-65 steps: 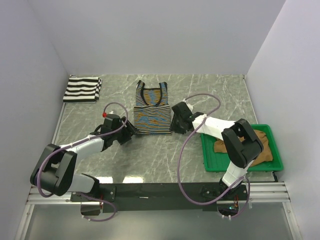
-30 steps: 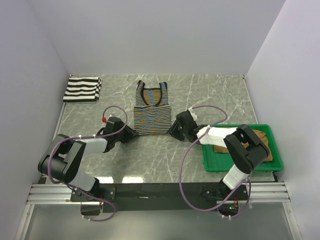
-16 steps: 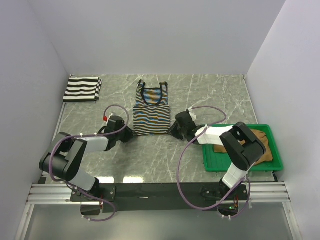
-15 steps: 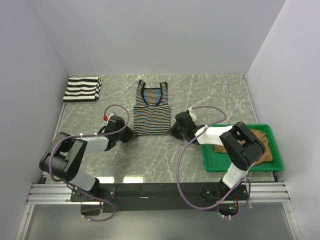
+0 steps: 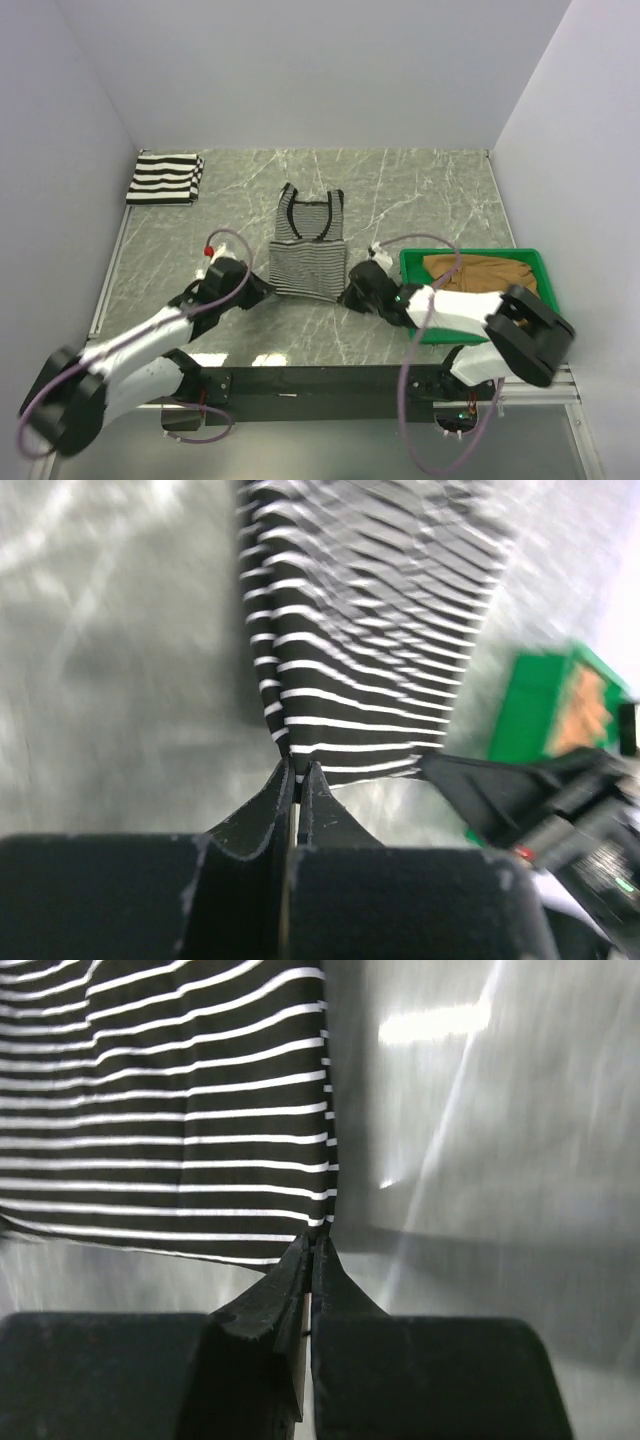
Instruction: Fold and stack the tank tops
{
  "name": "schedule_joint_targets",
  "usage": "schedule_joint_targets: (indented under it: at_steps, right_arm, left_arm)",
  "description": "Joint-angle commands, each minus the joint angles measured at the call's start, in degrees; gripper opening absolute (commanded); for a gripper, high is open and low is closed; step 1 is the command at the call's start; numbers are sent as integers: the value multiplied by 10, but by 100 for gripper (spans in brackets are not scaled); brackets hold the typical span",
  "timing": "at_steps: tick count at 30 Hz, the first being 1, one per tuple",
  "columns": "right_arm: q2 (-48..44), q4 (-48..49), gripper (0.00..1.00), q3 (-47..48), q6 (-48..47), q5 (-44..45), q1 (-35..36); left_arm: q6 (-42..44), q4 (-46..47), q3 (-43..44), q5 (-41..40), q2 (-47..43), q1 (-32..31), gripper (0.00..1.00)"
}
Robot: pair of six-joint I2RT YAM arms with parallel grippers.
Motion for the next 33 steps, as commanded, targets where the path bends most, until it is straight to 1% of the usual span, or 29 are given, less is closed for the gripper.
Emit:
schedule_joint_targets:
  at_steps: [1,3,4,5,7,9,11,14,16,17,18,19,20,21,22,23,24,25,27,28,30,33]
  right_arm:
    - [-78,-52,0,-40,40,41,68]
    - [-127,-87,0,-49,71,51,104]
    - [-143,-102,0,-49,81,57,120]
    - [-170,-117,0,-46,100,66,152]
    - [-195,-158,0,-31,113,71,167]
    - [-225,-186,0,-17,116,71,171]
    - [-245,-217,0,22,107,77,169]
    - [-236,-243,0,88,77,95,156]
    - [-219,-251,0,131,53,79,116]
    - [-199,-252,0,144,42,56,97]
    - [-189,-245,0,154,20,43,65]
    - [-169,-238,0,168,9,25,42]
    - [-159,-229,0,173,-8,-18,22]
    - [-149,-212,0,179,-17,-38,2]
    - [-126,-207,0,193,-24,-50,-35]
    - [-111,-203,0,201,-37,-63,-52]
    - [-96,-198,0,211,-44,-99,-71]
    - [-65,-197,0,229,-49,-114,-99]
    - [-42,-195,0,244,-57,-145,-116]
    - [-34,-195,0,252,-59,-147,-118]
    - [-37,-188,0,248,-63,-148,-118]
    - [-67,-166,0,206,-49,-158,-115]
  left_arm:
    - [-30,-138,-31,-40,-157,-41,1]
    - [-52,-179,-36,-36,-218,-53,1]
    - [-57,-214,-33,-34,-267,-63,1]
    - [-67,-232,-28,-33,-286,-68,1]
    - [-74,-273,0,-33,-322,-77,1]
    - [-71,-290,25,-37,-326,-77,0]
    - [-61,-301,69,-43,-311,-77,1]
    - [-41,-293,128,-59,-264,-77,0]
    - [-29,-282,165,-79,-216,-76,1]
    - [-16,-273,178,-85,-197,-74,1]
    - [-9,-256,189,-90,-178,-69,0]
    - [-4,-246,211,-87,-139,-62,0]
    - [9,-233,221,-77,-121,-52,1]
    - [14,-199,228,-63,-100,-38,1]
    - [20,-181,237,-30,-63,-7,1]
    - [24,-162,240,-14,-43,9,1]
    - [27,-140,244,6,-22,25,1]
    - [30,-106,257,22,23,56,1]
    - [42,-101,286,51,68,74,1]
    - [54,-113,315,61,97,82,0]
    - [57,-112,321,64,100,82,1]
    - [50,-115,279,66,55,82,1]
